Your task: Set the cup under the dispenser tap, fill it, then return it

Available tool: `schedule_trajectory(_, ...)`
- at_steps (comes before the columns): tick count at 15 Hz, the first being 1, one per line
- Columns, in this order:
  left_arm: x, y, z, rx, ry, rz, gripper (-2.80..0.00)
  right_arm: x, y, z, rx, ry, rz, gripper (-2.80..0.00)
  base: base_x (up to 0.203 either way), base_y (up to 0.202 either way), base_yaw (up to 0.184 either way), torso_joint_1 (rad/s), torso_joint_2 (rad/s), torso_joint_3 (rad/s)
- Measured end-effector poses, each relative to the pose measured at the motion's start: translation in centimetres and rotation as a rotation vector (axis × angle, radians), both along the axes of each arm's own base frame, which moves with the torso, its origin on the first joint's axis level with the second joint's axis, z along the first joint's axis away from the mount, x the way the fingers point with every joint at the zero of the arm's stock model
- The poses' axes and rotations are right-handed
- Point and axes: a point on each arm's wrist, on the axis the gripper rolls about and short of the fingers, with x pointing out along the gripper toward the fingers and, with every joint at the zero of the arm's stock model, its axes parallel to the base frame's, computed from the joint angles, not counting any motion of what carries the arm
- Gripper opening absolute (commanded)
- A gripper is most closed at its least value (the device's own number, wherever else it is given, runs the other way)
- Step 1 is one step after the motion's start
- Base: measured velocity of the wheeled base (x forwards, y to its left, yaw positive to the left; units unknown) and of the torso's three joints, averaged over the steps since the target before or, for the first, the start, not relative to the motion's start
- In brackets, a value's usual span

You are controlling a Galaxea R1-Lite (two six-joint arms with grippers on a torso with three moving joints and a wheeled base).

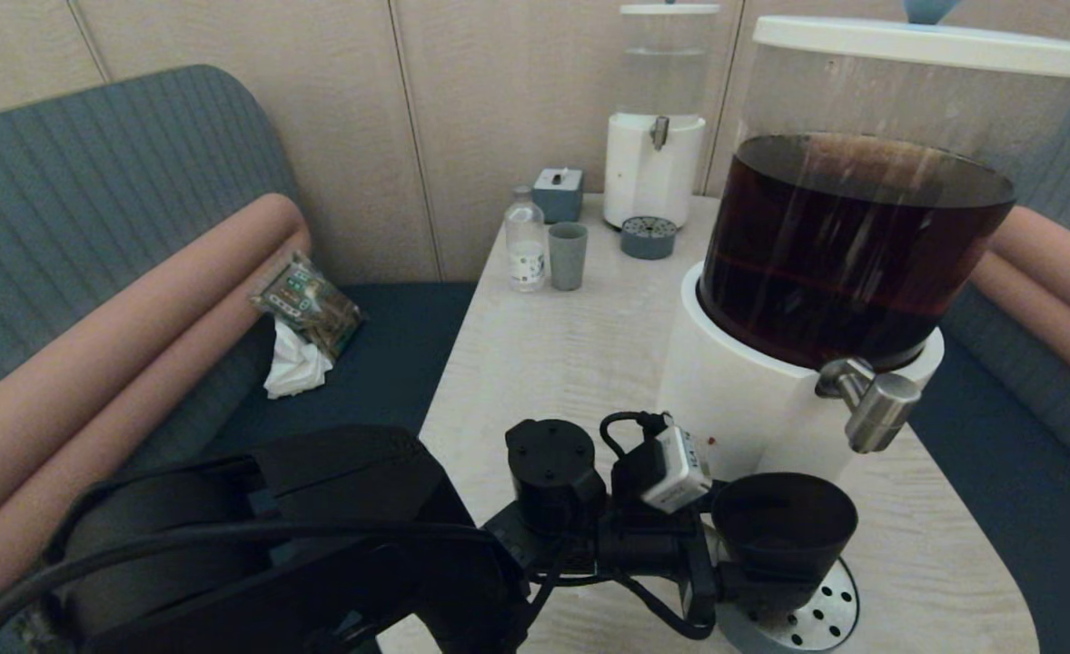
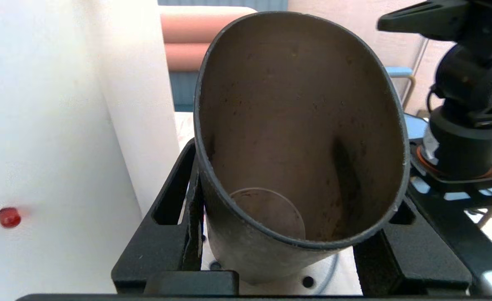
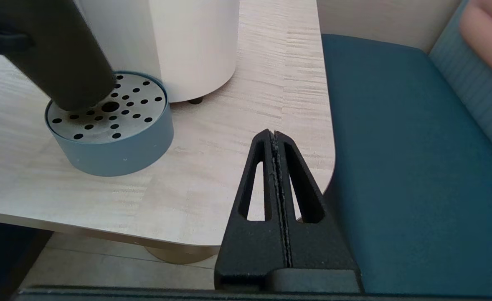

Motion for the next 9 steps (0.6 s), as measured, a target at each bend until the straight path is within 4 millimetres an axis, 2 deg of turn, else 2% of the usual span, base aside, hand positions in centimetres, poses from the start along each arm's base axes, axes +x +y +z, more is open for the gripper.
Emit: schedule_trajectory(9,1.0,-1.4,-1.0,-0.013,-0.009,-0.005,-2.80,0.0,0.0,0.0,0.000,0.000,0.000,-2.80,0.000,0.000,0.000,0.000,0.00,0.000)
